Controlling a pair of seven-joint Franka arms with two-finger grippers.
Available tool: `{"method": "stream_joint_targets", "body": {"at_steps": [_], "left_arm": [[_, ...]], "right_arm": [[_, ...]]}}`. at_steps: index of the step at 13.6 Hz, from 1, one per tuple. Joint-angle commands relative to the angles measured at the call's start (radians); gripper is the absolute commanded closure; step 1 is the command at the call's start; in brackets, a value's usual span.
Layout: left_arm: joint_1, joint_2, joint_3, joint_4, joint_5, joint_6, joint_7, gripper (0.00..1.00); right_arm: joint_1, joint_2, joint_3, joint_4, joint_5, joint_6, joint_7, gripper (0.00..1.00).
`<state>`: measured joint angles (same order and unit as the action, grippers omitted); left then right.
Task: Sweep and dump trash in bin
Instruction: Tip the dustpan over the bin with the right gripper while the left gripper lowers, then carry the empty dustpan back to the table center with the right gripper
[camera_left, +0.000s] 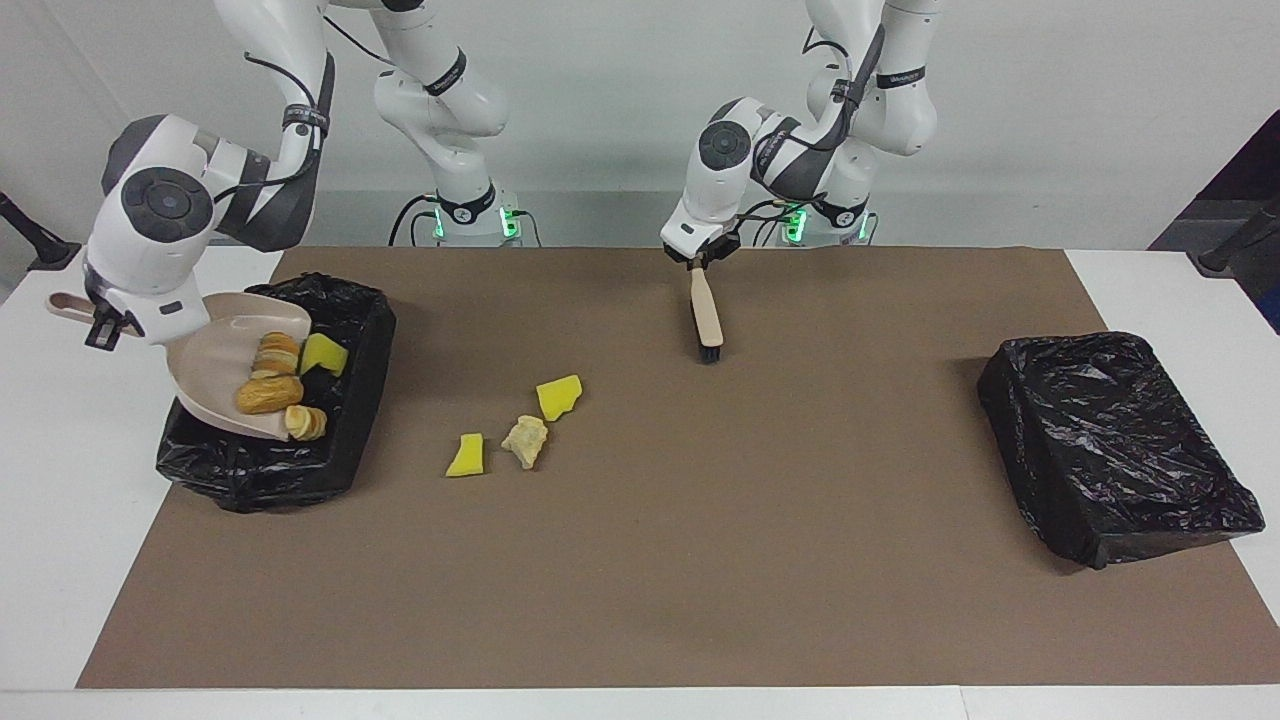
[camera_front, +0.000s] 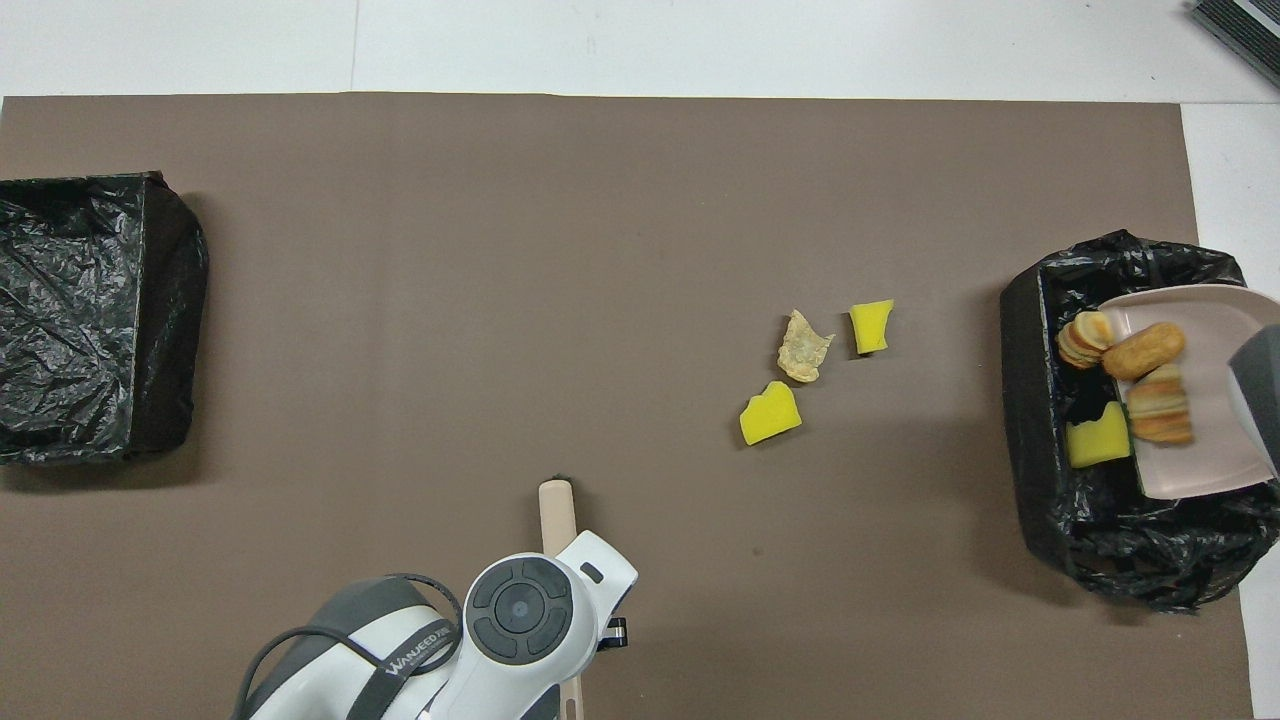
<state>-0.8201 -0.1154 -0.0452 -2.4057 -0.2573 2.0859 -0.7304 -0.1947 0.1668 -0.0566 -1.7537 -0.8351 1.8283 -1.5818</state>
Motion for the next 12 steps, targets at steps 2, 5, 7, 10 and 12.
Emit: {"method": "stream_joint_targets", "body": {"at_steps": [2,5,7,10,12], "left_arm": [[0.002,-0.012,0.01,0.0,-0.013,-0.007,-0.009,0.0],[0.077,-0.012,0.016,0.072,-0.01,-0.107,0.003,0.0],[0.116,-0.01,0.019,0.135,0.003,-0.167,0.019,0.0],[0.206,-0.007,0.019,0.221,0.015,-0.234,0.095,0.0],[0.294,-0.007,0.019,0.307,0.055,-0.314,0.149,0.0]], "right_arm": [[0.021,-0.029,0.003,-0.004,-0.033,-0.065,0.002,1.0],[0.012,-0.088,0.004,0.063,-0.012,-0.116,-0.052,1.0],[0.02,-0.139,0.015,0.111,0.0,-0.179,-0.06,1.0],[0.02,-0.15,0.102,0.218,0.022,-0.315,-0.05,1.0],[0.018,-0.147,0.165,0.232,0.148,-0.333,0.061,1.0]]}}
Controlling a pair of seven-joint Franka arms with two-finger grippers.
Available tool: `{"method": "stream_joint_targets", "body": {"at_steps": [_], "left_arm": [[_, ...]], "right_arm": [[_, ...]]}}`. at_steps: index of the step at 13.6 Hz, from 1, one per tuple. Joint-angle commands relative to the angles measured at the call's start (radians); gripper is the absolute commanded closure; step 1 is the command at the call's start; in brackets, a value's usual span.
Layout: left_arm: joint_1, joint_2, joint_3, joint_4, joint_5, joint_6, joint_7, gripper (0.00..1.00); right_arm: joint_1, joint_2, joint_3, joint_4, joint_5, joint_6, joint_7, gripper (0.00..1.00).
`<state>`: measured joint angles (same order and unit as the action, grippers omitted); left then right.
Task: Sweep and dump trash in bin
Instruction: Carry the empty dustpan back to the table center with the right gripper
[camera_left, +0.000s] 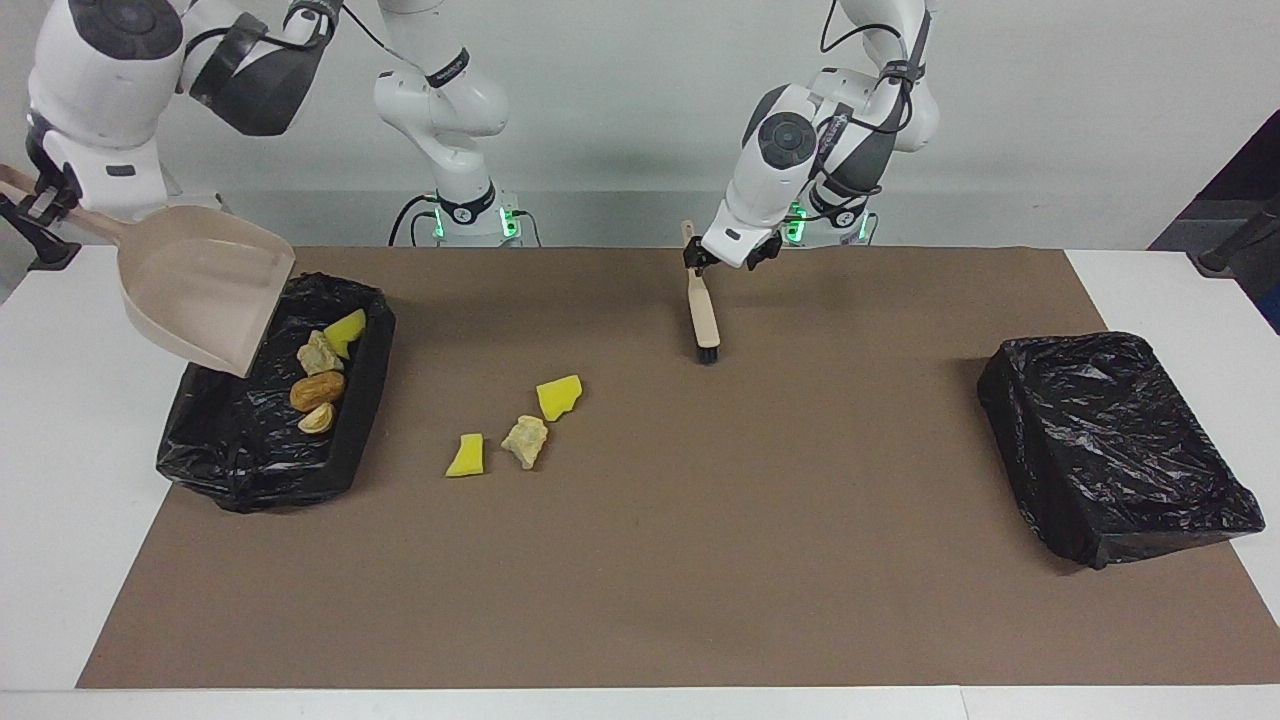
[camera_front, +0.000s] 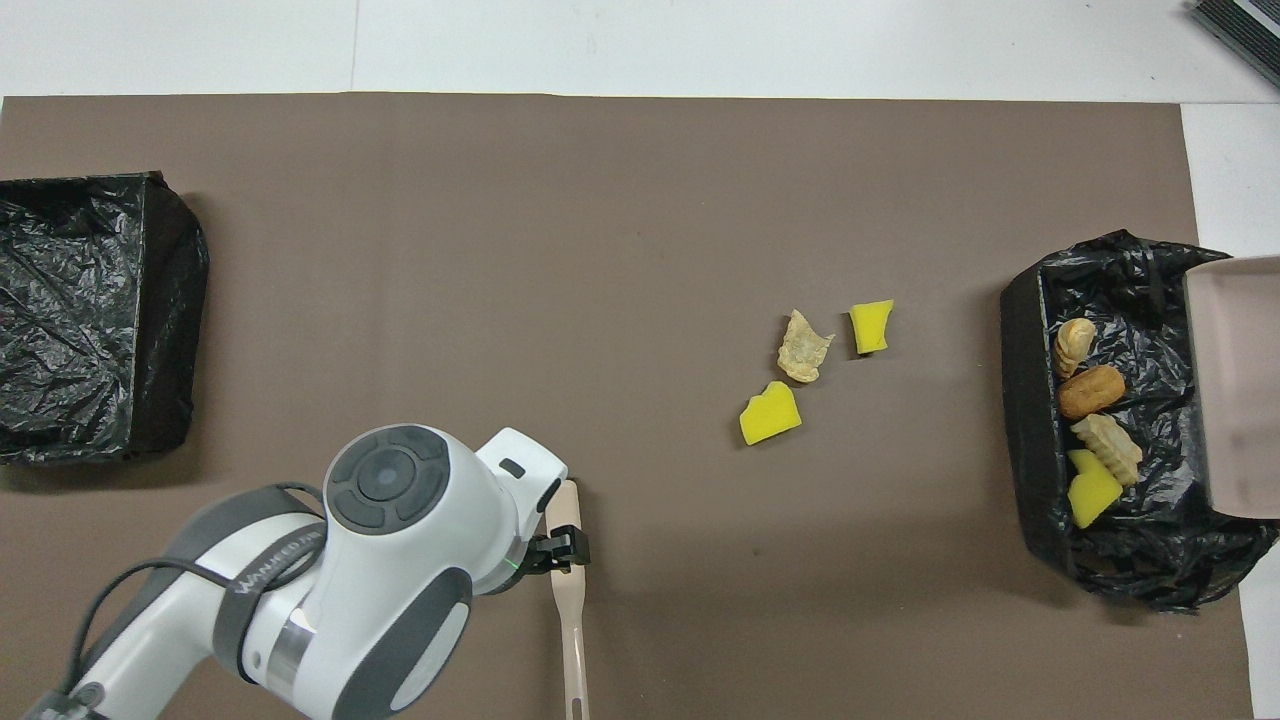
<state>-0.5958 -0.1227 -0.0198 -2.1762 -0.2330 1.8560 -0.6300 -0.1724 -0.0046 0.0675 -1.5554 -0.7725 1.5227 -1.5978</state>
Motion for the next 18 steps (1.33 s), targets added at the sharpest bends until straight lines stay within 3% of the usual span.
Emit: {"method": "stream_joint_targets", "body": {"at_steps": [1,4,6,11,15,18], "left_arm": [[0.12,0.003,-0.006,0.111,0.032,-0.116,0.09,0.0],[0.23,0.005,-0.006,0.154,0.072,-0.13,0.241,0.0],[0.307,0.008,-0.006,0.17,0.084,-0.124,0.349,0.0],[0.441,0.037,-0.006,0.262,0.123,-0.149,0.502,0.0],[0.494,0.041,-0.006,0.349,0.17,-0.23,0.627,0.0],[0.501,0.072,-0.006,0.45,0.194,-0.297,0.63,0.0]], "right_arm": [[-0.003,0.023,0.044,0.032,0.199,-0.015,0.208,1.0],[0.083,0.035,0.077,0.023,0.386,0.014,0.648,1.0],[0.187,0.101,0.077,0.029,0.461,0.02,0.966,1.0],[0.358,0.296,0.078,0.086,0.723,0.213,1.587,1.0],[0.503,0.437,0.077,0.15,0.837,0.318,1.93,1.0],[0.605,0.535,0.077,0.175,0.903,0.398,2.076,1.0]]}}
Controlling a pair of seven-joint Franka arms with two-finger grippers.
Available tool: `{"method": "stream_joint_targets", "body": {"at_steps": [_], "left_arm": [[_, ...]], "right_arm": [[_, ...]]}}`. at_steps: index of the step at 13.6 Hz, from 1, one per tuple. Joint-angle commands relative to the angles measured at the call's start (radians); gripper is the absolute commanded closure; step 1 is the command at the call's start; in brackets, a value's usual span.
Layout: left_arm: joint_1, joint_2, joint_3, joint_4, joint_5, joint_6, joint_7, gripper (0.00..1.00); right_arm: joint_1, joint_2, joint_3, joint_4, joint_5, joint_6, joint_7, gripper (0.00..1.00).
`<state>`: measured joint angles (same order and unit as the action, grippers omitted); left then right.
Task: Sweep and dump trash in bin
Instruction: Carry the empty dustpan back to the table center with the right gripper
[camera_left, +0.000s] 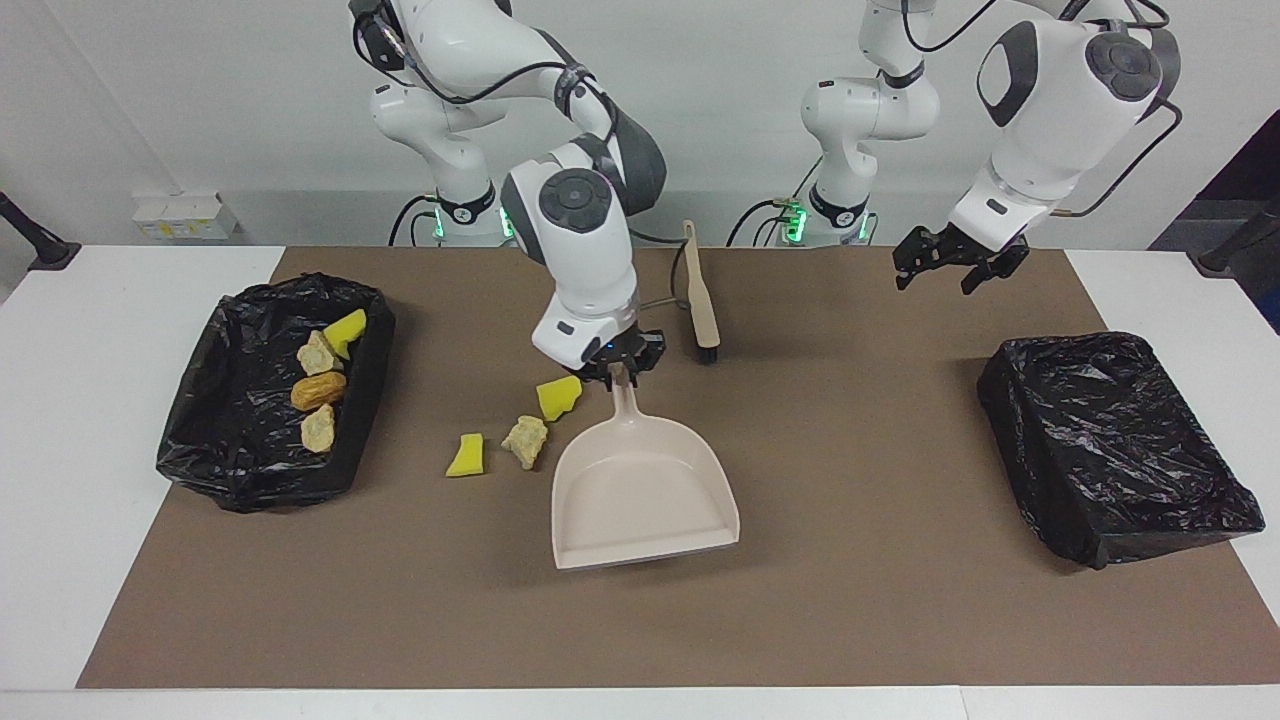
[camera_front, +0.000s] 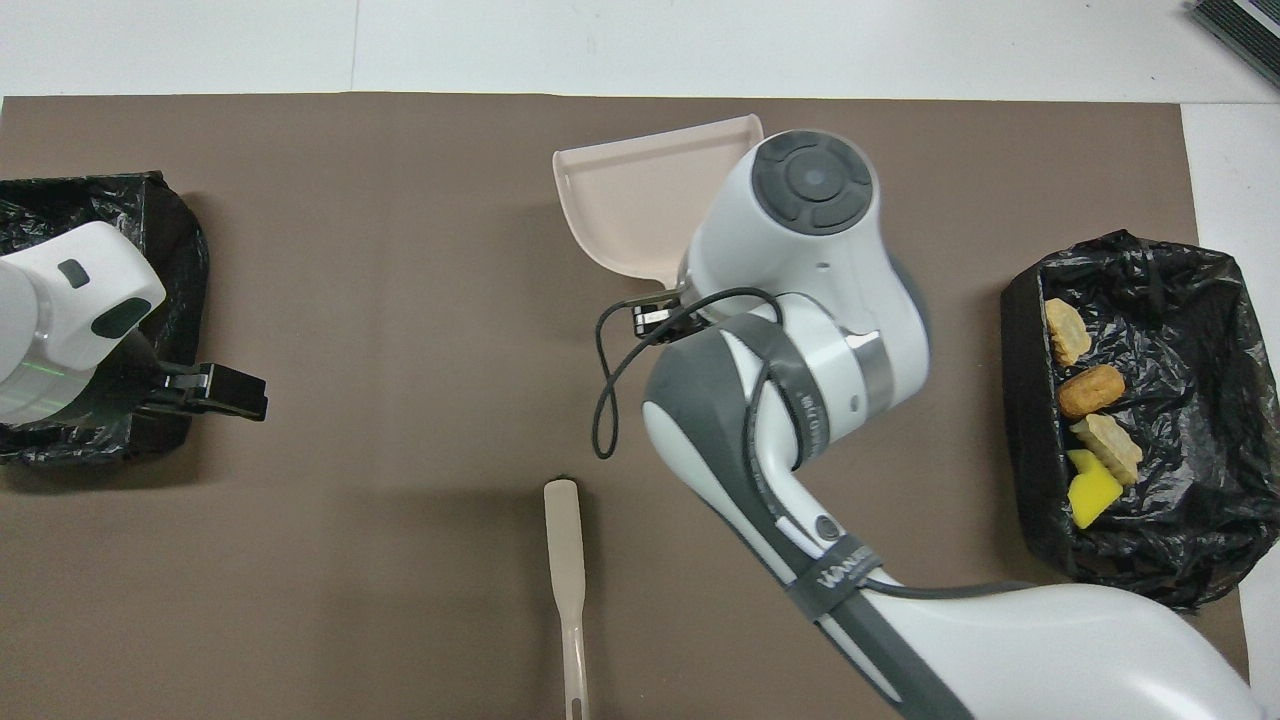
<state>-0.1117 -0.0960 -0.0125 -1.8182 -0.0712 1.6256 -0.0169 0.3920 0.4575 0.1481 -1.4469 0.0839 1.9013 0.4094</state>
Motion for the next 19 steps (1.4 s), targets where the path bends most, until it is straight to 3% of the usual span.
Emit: {"method": "stream_joint_targets", "body": {"at_steps": [1,8,15,16,17,19], "left_arm": [[0.015,0.059,-0.014,0.132,0.054,-0.093,0.018,0.0],[0.05,0.047,-0.012,0.154,0.068,-0.118,0.098,0.0],[0.064,0.027,-0.004,0.168,0.09,-0.125,0.115,0.0],[0.064,0.028,-0.004,0.165,0.09,-0.124,0.114,0.0],[0.064,0.028,-0.004,0.165,0.09,-0.124,0.115,0.0],[0.064,0.027,-0.004,0.16,0.09,-0.121,0.104,0.0]], "right_arm": [[0.065,0.116,-0.004,0.1,0.077,0.021,0.103,1.0],[0.155,0.211,0.008,0.138,0.149,0.1,0.206,1.0],[0.139,0.211,0.005,0.12,0.096,0.105,0.203,1.0],[0.14,0.211,0.005,0.119,0.096,0.122,0.203,0.81],[0.142,0.213,0.005,0.119,0.092,0.137,0.189,0.01],[0.148,0.205,0.005,0.12,0.079,0.137,0.19,0.0]]}}
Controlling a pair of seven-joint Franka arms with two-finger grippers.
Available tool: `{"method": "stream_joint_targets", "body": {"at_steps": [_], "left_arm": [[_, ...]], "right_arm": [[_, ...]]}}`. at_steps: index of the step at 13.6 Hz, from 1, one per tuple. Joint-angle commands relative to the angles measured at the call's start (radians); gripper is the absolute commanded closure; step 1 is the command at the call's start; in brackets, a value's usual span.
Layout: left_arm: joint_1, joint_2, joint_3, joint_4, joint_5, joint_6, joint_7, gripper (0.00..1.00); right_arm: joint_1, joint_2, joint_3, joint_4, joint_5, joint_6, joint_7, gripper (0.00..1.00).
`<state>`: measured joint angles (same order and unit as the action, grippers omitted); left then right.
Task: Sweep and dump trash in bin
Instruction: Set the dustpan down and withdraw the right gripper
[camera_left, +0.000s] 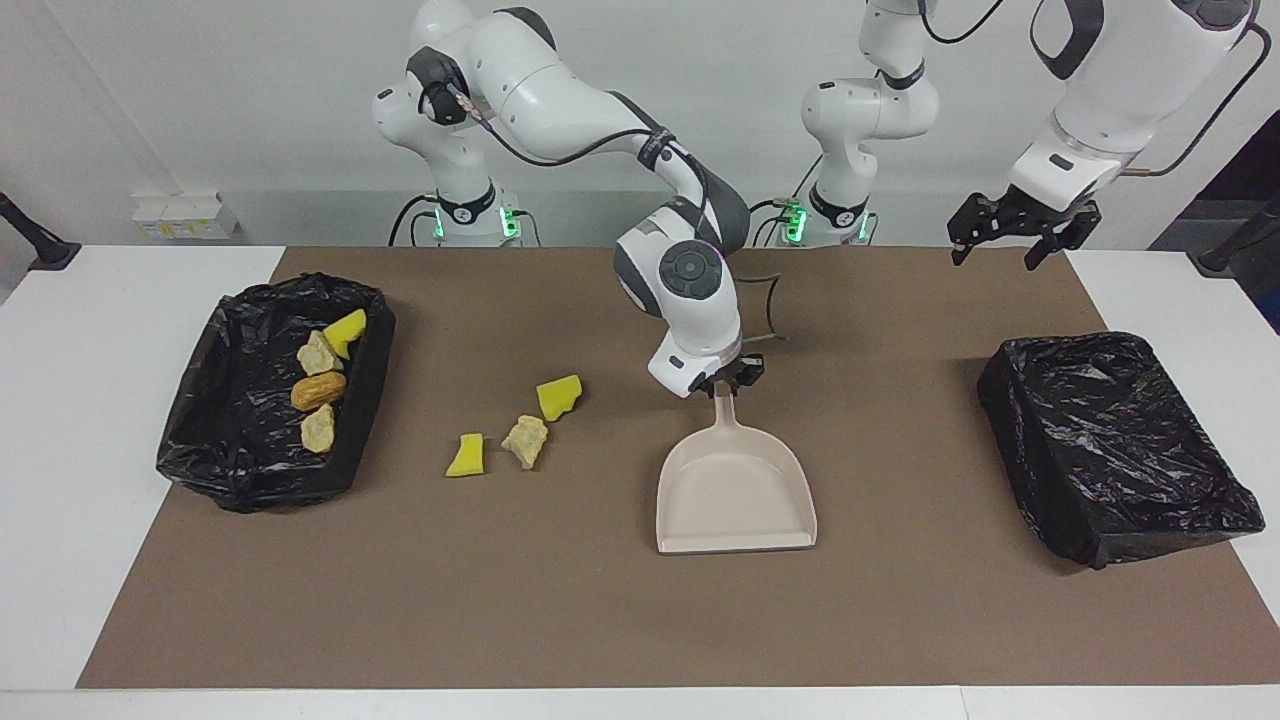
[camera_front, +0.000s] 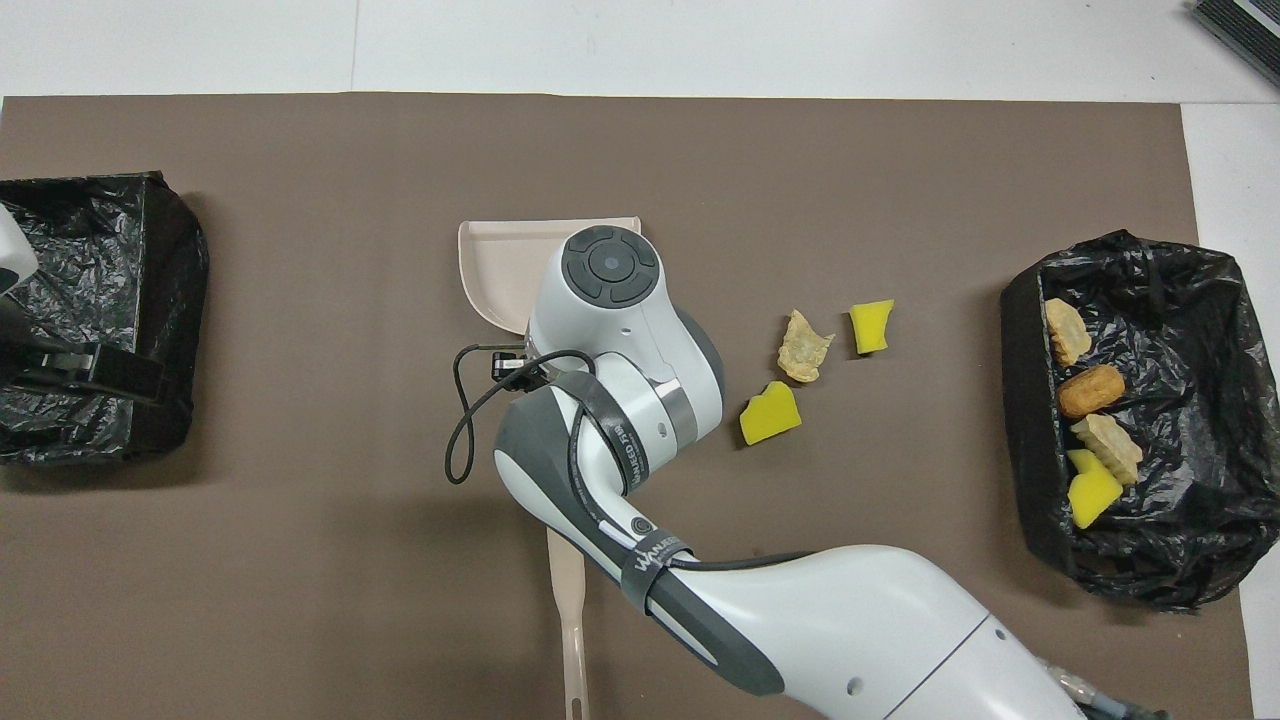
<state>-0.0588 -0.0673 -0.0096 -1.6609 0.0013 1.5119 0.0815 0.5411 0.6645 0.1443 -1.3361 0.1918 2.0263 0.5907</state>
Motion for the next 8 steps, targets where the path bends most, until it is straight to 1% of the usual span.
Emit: {"method": "stream_joint_targets", "body": {"at_steps": [1,3,5,7,8], "left_arm": [[0.014,0.001,-0.006,0.0,0.008,0.023,-0.003,0.0],[0.016,0.003,-0.007,-0.013,-0.004,0.066,-0.046,0.0],[0.014,0.003,-0.007,-0.017,-0.027,0.07,-0.057,0.0],[0.008,0.003,-0.007,-0.019,-0.027,0.068,-0.06,0.0],[0.008,0.001,-0.007,-0.019,-0.027,0.068,-0.059,0.0]], "right_arm": [[-0.004,-0.012,0.009,0.009,-0.029,0.006,0.009,0.0],[-0.009,-0.019,0.009,0.009,-0.031,0.0,0.008,0.0],[-0.01,-0.054,0.008,0.008,-0.028,-0.009,0.009,0.0],[-0.012,-0.117,0.008,-0.027,-0.028,-0.076,0.023,0.0],[-0.009,-0.161,0.008,-0.069,-0.026,-0.09,0.024,0.0]]}}
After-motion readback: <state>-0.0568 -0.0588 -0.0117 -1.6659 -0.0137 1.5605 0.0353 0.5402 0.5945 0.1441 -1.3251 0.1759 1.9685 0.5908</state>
